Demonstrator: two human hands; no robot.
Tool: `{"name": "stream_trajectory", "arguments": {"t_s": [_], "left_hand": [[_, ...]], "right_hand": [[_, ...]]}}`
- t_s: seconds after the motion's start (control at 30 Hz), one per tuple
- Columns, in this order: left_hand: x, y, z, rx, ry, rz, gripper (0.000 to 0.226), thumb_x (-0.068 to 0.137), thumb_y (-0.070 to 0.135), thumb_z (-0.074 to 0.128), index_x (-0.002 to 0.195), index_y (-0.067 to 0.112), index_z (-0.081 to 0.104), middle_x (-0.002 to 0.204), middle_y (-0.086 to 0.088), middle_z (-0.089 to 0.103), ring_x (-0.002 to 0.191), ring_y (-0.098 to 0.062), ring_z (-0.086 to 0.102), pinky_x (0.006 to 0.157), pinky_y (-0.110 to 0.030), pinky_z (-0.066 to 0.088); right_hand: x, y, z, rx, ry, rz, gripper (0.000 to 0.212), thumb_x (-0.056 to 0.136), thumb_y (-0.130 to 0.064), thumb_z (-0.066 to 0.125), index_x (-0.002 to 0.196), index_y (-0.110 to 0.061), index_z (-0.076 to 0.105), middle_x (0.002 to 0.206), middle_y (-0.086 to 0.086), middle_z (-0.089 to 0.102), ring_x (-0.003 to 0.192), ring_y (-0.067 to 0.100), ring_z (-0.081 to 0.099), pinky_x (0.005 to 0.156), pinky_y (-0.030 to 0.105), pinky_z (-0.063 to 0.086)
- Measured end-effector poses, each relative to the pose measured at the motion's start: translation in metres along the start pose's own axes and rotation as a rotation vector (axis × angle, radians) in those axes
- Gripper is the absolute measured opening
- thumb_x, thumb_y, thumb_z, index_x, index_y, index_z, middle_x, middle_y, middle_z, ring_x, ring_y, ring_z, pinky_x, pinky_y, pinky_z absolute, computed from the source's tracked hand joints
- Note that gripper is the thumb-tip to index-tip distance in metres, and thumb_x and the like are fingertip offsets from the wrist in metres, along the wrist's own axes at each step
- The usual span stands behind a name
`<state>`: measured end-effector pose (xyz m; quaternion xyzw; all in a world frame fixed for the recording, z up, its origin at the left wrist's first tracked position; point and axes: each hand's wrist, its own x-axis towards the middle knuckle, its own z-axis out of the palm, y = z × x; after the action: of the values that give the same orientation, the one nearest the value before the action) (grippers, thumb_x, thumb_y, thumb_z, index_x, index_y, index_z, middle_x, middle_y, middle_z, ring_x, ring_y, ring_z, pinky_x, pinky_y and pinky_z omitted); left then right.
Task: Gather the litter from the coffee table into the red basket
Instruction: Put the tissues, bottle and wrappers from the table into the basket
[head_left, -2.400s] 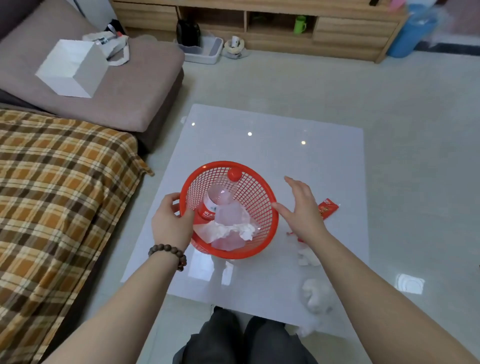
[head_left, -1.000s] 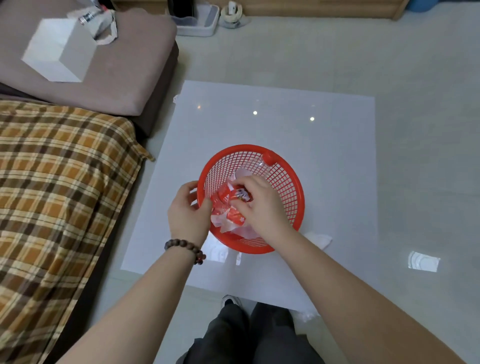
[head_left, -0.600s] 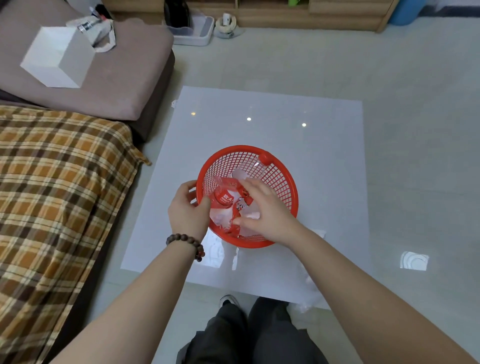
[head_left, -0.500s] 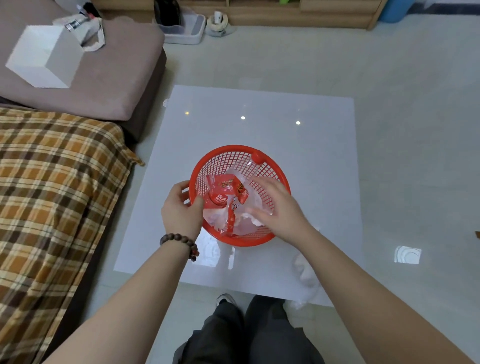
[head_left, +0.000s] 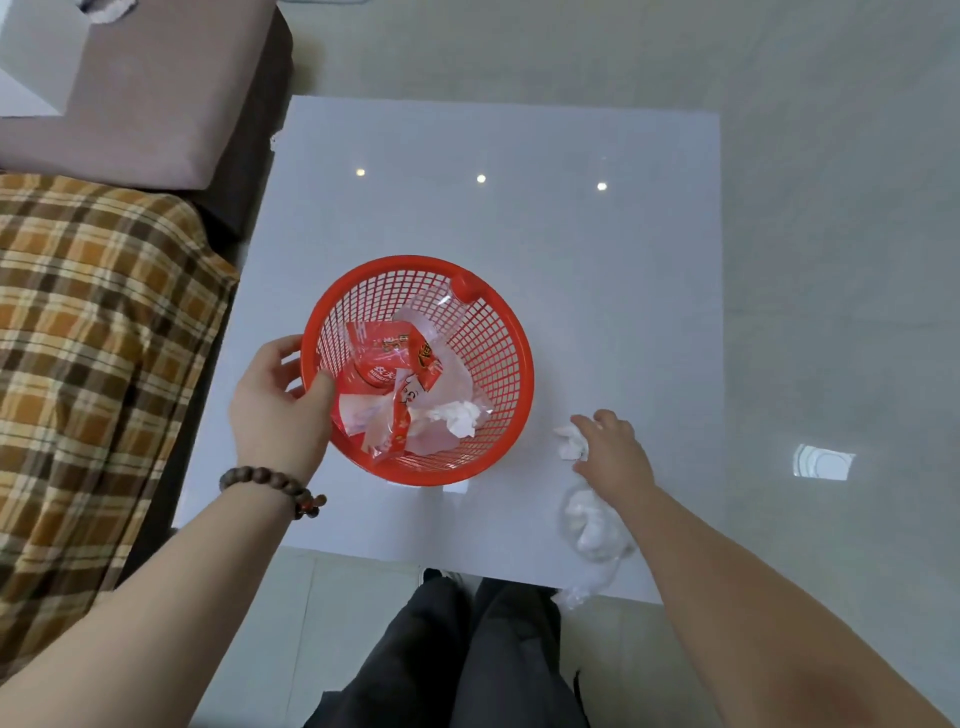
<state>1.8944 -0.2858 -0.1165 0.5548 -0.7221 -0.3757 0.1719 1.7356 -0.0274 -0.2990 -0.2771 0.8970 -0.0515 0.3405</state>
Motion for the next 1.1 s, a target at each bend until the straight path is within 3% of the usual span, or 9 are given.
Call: {"name": "stream_trajectory", "arguments": {"t_s": [0.1,0.23,0.37,0.5,0.57,0.63,0.83,1.0,1.1], "left_hand": [[0.001,-0.005,0.003,0.004,0.014,0.000,0.029,0.086,0.026,0.064,0.114,0.024,0.058,0.103,0.005,0.062,0.081,-0.001,0.059,0.058,-0.027,0.053],[-0.004,-0.009,0.005,-0.028,0.014,-0.060,0.029,0.086,0.026,0.064,0.114,0.025,0.058,0.108,-0.001,0.065,0.092,-0.017,0.064,0.071,-0.042,0.057],[-0.012,-0.006,-0.001,-0.012,0.026,-0.074,0.029,0.086,0.022,0.062,0.115,0.023,0.058,0.110,-0.003,0.066,0.085,-0.010,0.061,0.066,-0.031,0.053],[-0.019,0.000,-0.008,-0.026,0.005,-0.093,0.030,0.086,0.023,0.062,0.116,0.021,0.058,0.110,-0.003,0.065,0.086,-0.013,0.062,0.070,-0.035,0.054],[-0.022,0.003,-0.010,-0.043,-0.006,-0.106,0.030,0.087,0.024,0.062,0.116,0.022,0.057,0.109,-0.003,0.065,0.087,-0.017,0.064,0.073,-0.040,0.056],[-0.025,0.006,-0.012,-0.062,-0.018,-0.102,0.030,0.087,0.023,0.062,0.116,0.021,0.057,0.110,-0.003,0.065,0.088,-0.017,0.065,0.073,-0.039,0.056],[-0.031,0.012,-0.017,-0.117,-0.037,-0.079,0.031,0.086,0.020,0.061,0.118,0.018,0.058,0.110,-0.004,0.066,0.086,-0.013,0.063,0.064,-0.027,0.052],[-0.031,0.009,-0.017,-0.108,-0.057,-0.045,0.033,0.087,0.023,0.062,0.120,0.018,0.056,0.113,-0.003,0.065,0.081,-0.006,0.058,0.057,-0.017,0.045],[-0.028,0.002,-0.014,-0.096,-0.071,-0.042,0.033,0.088,0.025,0.062,0.120,0.020,0.055,0.114,-0.003,0.064,0.081,-0.007,0.059,0.058,-0.020,0.047]], "right_hand": [[0.010,0.001,0.011,-0.065,0.082,0.009,0.042,0.086,-0.008,0.055,0.125,-0.020,0.048,0.123,0.008,0.048,0.110,0.026,0.044,0.082,0.031,0.042],[0.010,-0.008,0.001,0.161,0.182,0.068,0.025,0.085,-0.006,0.052,0.109,-0.013,0.057,0.106,0.012,0.057,0.100,0.031,0.054,0.075,0.038,0.046],[-0.013,-0.040,-0.037,0.496,0.422,0.061,0.029,0.085,-0.015,0.062,0.114,-0.015,0.058,0.107,0.009,0.059,0.093,0.028,0.058,0.076,0.038,0.049],[-0.044,-0.087,-0.082,0.713,0.645,-0.114,0.028,0.082,-0.021,0.064,0.107,-0.031,0.056,0.099,-0.008,0.055,0.086,0.008,0.055,0.068,0.018,0.044],[-0.056,-0.109,-0.097,0.714,0.629,-0.226,0.031,0.082,-0.023,0.065,0.110,-0.032,0.055,0.102,-0.009,0.055,0.088,0.004,0.054,0.069,0.016,0.043],[-0.061,-0.126,-0.104,0.657,0.545,-0.298,0.035,0.083,-0.021,0.064,0.117,-0.025,0.057,0.112,-0.003,0.059,0.097,0.012,0.058,0.077,0.024,0.048],[-0.077,-0.130,-0.109,0.510,0.433,-0.318,0.051,0.083,-0.016,0.067,0.131,-0.017,0.052,0.134,0.005,0.054,0.123,0.021,0.048,0.099,0.026,0.037],[-0.100,-0.083,-0.099,0.560,0.528,-0.166,0.051,0.083,-0.030,0.069,0.131,-0.021,0.051,0.132,0.002,0.052,0.122,0.015,0.048,0.100,0.026,0.038],[-0.113,-0.038,-0.066,0.462,0.451,0.028,0.057,0.083,-0.034,0.068,0.135,-0.022,0.046,0.138,0.006,0.046,0.129,0.022,0.040,0.101,0.030,0.035]]}}
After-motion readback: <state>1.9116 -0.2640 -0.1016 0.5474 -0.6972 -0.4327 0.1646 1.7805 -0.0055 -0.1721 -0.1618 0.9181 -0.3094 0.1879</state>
